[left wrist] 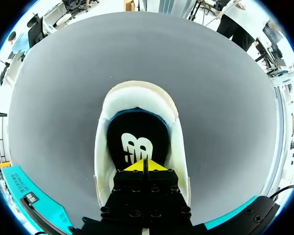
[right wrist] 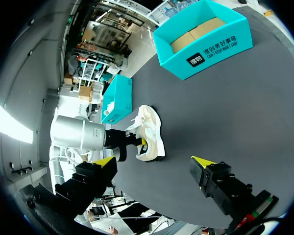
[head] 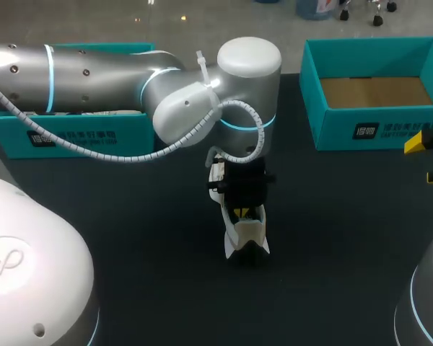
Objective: Take the shoe out of the shoebox, open the shoe tongue, remove and reinsert the insole, then place the shoe into the shoebox
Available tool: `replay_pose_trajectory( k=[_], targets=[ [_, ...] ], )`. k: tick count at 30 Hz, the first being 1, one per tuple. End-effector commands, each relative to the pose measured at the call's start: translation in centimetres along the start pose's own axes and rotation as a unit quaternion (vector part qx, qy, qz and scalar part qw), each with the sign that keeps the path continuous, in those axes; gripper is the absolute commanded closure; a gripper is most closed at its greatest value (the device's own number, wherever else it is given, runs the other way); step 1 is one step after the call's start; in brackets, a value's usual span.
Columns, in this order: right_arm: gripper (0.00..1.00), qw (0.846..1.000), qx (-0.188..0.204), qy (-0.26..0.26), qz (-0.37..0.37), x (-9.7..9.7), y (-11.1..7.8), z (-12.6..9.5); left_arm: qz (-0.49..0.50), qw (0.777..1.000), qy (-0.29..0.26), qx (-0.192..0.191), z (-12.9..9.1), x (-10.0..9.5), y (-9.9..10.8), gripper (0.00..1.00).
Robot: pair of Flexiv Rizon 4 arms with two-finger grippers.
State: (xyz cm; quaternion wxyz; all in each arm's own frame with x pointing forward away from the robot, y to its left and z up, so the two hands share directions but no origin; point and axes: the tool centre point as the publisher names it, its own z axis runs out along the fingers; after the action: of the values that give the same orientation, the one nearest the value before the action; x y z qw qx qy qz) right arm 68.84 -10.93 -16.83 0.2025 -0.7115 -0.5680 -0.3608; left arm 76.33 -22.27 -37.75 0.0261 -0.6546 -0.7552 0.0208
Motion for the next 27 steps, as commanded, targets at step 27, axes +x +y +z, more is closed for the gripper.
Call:
replay_pose_trajectory(
  k=[27],
  targets=[
    [0.0,1.0,-0.001,-0.001,0.001,0.0,-0.1,0.0,0.032,0.999,0.0,0.016,1.3,-1.4,-2.5,1.0]
  ],
)
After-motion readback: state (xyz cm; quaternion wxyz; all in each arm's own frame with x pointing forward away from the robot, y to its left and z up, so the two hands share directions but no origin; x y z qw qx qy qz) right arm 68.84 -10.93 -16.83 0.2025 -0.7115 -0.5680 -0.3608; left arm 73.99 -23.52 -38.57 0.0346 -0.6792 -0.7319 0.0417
